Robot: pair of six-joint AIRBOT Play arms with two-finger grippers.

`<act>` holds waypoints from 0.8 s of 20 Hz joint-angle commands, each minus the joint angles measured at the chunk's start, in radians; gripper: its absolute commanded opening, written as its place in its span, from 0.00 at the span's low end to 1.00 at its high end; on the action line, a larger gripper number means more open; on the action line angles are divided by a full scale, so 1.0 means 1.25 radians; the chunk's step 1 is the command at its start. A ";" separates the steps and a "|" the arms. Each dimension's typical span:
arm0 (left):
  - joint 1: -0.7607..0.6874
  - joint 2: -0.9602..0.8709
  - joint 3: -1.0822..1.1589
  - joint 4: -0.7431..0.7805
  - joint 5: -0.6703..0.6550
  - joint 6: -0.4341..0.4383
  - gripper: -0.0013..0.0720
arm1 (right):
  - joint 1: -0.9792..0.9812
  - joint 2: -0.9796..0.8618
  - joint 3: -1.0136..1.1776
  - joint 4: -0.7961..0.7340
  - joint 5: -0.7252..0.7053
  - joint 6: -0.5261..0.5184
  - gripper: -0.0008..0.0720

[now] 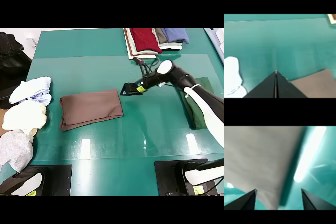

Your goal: Fold the shirts.

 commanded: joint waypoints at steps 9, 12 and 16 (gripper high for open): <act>0.000 -0.001 0.000 -0.039 -0.018 0.006 0.05 | 0.169 -0.270 0.162 0.193 -0.042 -0.057 0.31; -0.050 -0.001 0.000 -0.029 -0.014 0.006 0.05 | 0.179 -0.273 0.239 0.193 -0.058 -0.083 0.03; -0.186 -0.001 0.000 -0.027 0.006 0.008 0.05 | 0.085 -0.193 0.283 0.084 -0.056 -0.034 0.03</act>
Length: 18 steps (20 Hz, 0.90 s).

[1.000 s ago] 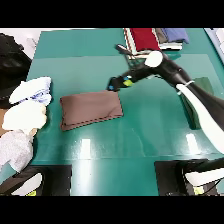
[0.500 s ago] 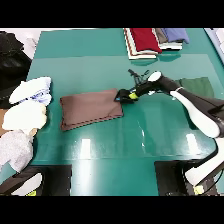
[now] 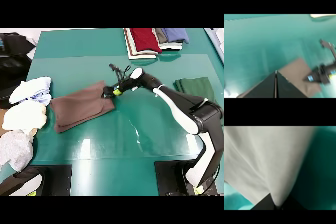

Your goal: Fold the shirts.

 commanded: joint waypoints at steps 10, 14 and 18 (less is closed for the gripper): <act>-0.244 0.000 0.000 0.003 0.102 -0.009 0.05 | -0.610 0.298 0.037 -0.372 0.118 0.156 0.03; -0.277 -0.002 0.000 0.003 0.130 -0.033 0.05 | -0.786 0.306 0.037 -0.353 0.117 0.156 0.03; -0.277 -0.031 0.000 -0.005 0.122 -0.052 0.05 | -0.855 0.307 0.044 -0.299 0.098 0.155 0.03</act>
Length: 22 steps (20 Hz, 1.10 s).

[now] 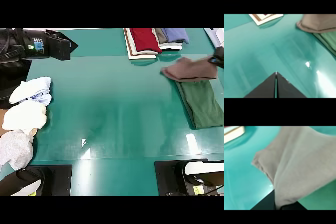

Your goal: Fold the shirts.

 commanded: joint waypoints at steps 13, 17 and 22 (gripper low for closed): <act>-0.007 -0.053 0.000 -0.009 -0.054 -0.014 0.05 | -0.045 0.022 0.251 0.056 0.198 -0.005 0.03; -0.007 -0.053 0.000 -0.008 -0.078 -0.013 0.05 | -0.078 0.125 0.077 -0.050 0.200 -0.004 0.03; -0.007 -0.053 0.000 -0.006 -0.085 -0.006 0.05 | -0.161 0.277 -0.201 -0.118 0.191 -0.004 0.03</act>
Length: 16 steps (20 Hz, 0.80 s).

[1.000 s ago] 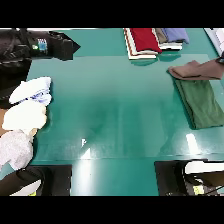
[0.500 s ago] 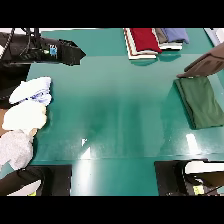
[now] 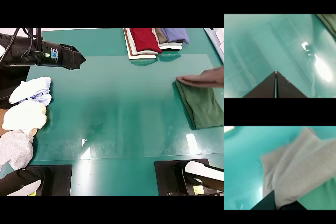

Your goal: Fold the shirts.

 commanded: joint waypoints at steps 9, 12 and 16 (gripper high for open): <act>0.000 0.000 0.000 0.003 -0.016 0.026 0.05 | -0.203 0.201 -0.468 -0.066 -0.041 -0.031 0.76; 0.000 0.000 0.000 0.003 -0.017 0.034 0.05 | -0.260 0.201 -0.441 -0.055 -0.038 -0.030 0.78; 0.000 0.000 0.000 0.002 -0.018 0.034 0.05 | -0.211 0.201 -0.327 0.013 -0.040 -0.030 0.78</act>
